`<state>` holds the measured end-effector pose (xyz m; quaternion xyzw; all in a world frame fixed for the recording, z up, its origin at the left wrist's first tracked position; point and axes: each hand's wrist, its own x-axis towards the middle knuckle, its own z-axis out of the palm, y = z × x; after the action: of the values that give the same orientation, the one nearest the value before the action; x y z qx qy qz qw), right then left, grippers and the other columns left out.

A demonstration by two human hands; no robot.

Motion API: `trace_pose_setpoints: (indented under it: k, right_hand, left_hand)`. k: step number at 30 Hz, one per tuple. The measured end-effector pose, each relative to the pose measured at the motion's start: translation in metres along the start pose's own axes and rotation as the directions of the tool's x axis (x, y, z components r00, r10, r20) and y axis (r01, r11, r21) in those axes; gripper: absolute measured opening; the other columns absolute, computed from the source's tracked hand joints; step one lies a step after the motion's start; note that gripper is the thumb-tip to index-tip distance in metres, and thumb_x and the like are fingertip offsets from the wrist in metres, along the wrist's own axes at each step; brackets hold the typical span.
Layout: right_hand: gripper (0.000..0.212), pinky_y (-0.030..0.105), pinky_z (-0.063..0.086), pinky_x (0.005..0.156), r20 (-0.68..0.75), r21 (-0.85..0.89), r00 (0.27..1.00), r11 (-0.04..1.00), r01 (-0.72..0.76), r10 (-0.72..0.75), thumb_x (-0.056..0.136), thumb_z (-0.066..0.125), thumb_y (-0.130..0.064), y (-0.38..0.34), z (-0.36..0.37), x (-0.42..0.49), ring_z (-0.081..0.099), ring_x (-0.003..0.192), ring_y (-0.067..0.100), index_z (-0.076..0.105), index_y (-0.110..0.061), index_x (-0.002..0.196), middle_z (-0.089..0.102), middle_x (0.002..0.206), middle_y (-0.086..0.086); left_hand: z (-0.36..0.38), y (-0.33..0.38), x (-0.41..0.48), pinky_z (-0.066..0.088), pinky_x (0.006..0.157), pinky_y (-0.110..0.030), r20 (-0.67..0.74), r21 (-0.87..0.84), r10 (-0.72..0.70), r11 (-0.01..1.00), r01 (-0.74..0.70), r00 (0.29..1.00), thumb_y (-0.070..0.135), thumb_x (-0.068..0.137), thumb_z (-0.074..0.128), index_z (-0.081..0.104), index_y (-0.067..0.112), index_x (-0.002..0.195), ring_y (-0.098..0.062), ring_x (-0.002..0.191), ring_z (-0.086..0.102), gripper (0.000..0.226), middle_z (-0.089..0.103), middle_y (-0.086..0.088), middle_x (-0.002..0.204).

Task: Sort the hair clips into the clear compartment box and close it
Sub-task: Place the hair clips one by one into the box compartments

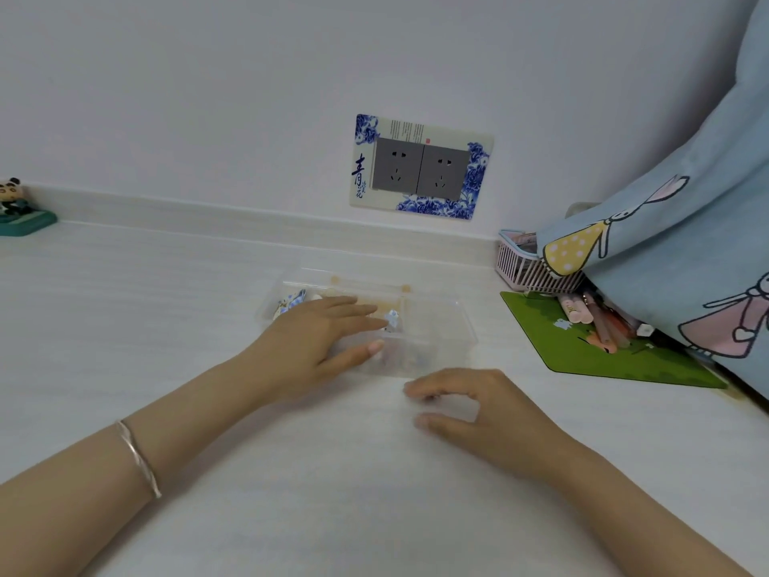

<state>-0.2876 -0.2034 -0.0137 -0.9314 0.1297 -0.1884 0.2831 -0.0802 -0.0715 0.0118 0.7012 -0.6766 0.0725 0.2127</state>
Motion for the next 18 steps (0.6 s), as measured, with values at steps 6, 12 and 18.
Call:
trace_pose_setpoints:
  k: [6,12,18]
  right_hand:
    - [0.022,0.007,0.040,0.092,-0.039,-0.090,0.999,0.995,0.034,-0.038,0.085,0.067,-0.017,0.005,0.000,-0.003,0.058,0.104,-0.007,0.072,-0.028,0.103,0.069,0.108,-0.016]
    - [0.018,0.012,0.048,0.084,-0.089,-0.068,0.996,0.998,0.004,-0.010,0.085,0.065,-0.008,0.009,0.002,-0.003,0.064,0.092,-0.003,0.074,-0.021,0.094,0.073,0.098,-0.012]
    - [0.019,0.012,0.048,0.079,-0.225,-0.049,0.965,0.991,0.128,-0.136,0.083,0.067,-0.007,-0.004,-0.003,0.007,0.065,0.084,0.001,0.074,-0.023,0.090,0.073,0.091,-0.013]
  left_hand:
    - [0.002,0.002,0.000,0.018,0.108,-0.018,0.007,0.027,-0.013,1.000,0.012,1.000,0.041,0.094,0.039,0.048,0.029,0.134,-0.012,0.139,0.029,0.042,0.041,0.007,0.147]
    - [0.003,0.003,-0.001,0.024,0.109,-0.023,-0.012,0.014,-0.022,1.000,0.023,1.000,0.042,0.094,0.039,0.049,0.032,0.133,-0.011,0.139,0.029,0.041,0.041,0.008,0.146]
    - [0.001,0.002,0.001,0.030,0.109,-0.030,0.013,0.002,-0.029,1.000,0.029,0.999,0.047,0.092,0.034,0.048,0.034,0.132,-0.011,0.138,0.031,0.045,0.043,0.008,0.145]
